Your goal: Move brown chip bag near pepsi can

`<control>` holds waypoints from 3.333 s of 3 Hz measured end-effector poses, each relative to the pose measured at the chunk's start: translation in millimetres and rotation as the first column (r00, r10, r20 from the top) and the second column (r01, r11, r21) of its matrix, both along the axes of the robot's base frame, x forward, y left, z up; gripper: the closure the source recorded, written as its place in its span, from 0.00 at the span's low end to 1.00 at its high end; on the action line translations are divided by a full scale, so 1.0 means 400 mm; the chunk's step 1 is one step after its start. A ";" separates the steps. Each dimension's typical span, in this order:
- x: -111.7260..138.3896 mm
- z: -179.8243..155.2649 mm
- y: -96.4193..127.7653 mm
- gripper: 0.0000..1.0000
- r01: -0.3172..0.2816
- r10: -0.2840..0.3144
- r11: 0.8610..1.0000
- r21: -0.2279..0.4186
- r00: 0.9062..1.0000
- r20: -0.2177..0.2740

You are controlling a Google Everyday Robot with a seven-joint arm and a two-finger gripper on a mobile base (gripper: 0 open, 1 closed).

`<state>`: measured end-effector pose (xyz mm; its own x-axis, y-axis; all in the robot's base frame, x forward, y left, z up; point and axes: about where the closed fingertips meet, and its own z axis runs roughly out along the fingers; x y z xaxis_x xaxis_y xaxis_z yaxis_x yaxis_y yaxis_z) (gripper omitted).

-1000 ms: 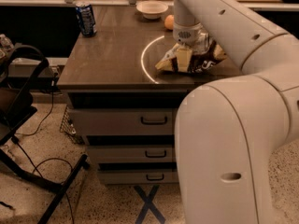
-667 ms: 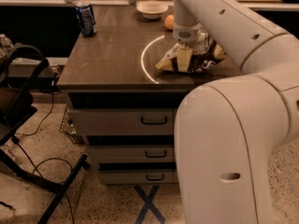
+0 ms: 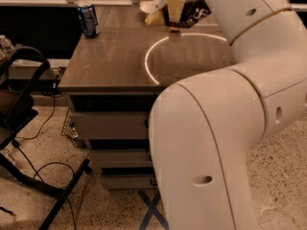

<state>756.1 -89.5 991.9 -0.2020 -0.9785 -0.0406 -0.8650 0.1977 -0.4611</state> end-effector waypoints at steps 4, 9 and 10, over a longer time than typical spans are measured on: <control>0.205 0.001 0.151 1.00 0.052 -0.072 0.993 0.102 0.977 0.199; 0.577 -0.096 0.341 1.00 -0.074 -0.414 0.424 0.903 0.870 0.266; 0.576 -0.102 0.358 0.85 -0.078 -0.405 0.408 0.910 0.877 0.257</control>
Offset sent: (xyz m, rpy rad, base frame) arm 0.0085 0.0223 0.0374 0.0379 -0.0928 0.0584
